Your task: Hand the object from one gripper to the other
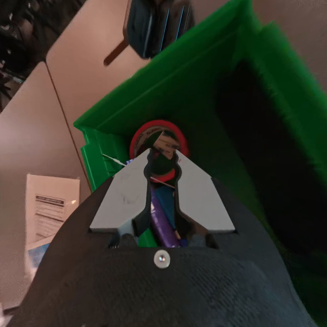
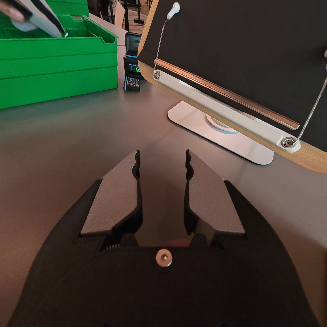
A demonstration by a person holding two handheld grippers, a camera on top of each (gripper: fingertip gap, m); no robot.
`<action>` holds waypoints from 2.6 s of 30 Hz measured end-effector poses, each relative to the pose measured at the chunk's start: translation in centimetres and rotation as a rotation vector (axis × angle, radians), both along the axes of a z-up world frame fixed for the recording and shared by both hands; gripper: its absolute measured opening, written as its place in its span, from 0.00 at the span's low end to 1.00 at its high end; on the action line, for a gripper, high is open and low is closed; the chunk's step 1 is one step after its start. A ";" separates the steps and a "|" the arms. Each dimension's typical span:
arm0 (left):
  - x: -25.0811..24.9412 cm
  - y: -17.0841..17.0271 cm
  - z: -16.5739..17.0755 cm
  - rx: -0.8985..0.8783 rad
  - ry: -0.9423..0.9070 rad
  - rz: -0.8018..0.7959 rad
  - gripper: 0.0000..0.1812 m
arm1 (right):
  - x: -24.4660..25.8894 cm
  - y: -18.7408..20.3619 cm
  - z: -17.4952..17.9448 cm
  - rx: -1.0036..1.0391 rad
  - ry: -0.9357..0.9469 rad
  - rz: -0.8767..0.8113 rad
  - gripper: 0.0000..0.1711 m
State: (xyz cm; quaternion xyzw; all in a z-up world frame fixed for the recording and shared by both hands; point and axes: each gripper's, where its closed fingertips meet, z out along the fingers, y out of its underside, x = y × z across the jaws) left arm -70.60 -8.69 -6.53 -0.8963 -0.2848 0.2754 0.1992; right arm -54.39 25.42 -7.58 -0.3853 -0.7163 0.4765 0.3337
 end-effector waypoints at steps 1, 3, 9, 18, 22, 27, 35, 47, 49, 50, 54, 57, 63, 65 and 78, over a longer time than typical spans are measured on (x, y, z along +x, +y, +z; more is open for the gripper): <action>-0.6 -0.5 -0.5 -0.051 -0.003 -0.006 0.11 | 0.0 0.0 0.0 -0.005 -0.001 0.001 0.29; -1.6 -0.8 -1.0 -0.127 -0.011 -0.055 0.11 | 0.0 0.0 0.0 -0.014 -0.009 0.004 0.29; -1.2 -1.1 -4.3 -0.380 -0.231 -0.312 0.18 | -0.1 -0.1 -0.2 -0.009 -0.020 0.012 0.29; -3.7 -3.1 -6.4 -0.572 -0.317 -0.366 0.19 | 0.0 -0.4 -0.4 0.005 -0.030 0.025 0.28; -3.4 -3.3 -7.0 -0.640 -0.328 -0.408 0.15 | 0.0 -0.4 -0.4 0.004 -0.025 0.027 0.27; -3.8 -3.3 -6.8 -0.641 -0.288 -0.360 0.14 | 0.1 -0.6 -0.4 0.025 -0.013 0.031 0.27; -4.0 1.9 2.1 -0.563 0.342 -0.364 0.14 | 0.5 -0.8 0.0 -0.033 -0.020 0.050 0.27; 22.2 24.8 13.7 0.306 0.861 -0.854 0.14 | 6.4 -4.7 7.7 -0.531 -0.039 0.534 0.32; 23.7 27.1 13.5 0.399 0.939 -0.876 0.14 | 7.3 -4.1 9.4 -0.609 -0.015 0.590 0.30; 24.0 28.1 13.1 0.431 0.968 -0.881 0.14 | 7.6 -3.7 9.9 -0.632 -0.005 0.603 0.29; 25.6 31.6 11.4 0.459 1.079 -0.946 0.13 | 8.3 -2.4 10.8 -0.678 0.006 0.638 0.23; 25.5 32.3 10.9 0.533 1.075 -0.941 0.13 | 8.7 -2.5 10.3 -0.692 -0.039 0.694 0.17; 25.2 31.4 8.2 0.493 1.027 -0.994 0.13 | 9.6 -4.6 8.8 -0.707 -0.152 0.809 0.25; 25.5 31.8 7.4 0.461 1.039 -1.023 0.13 | 9.5 -5.3 8.4 -0.707 -0.175 0.807 0.23; 23.3 32.8 3.5 0.444 0.744 -0.938 0.15 | 5.6 -3.5 4.6 -0.389 -0.123 0.477 0.15</action>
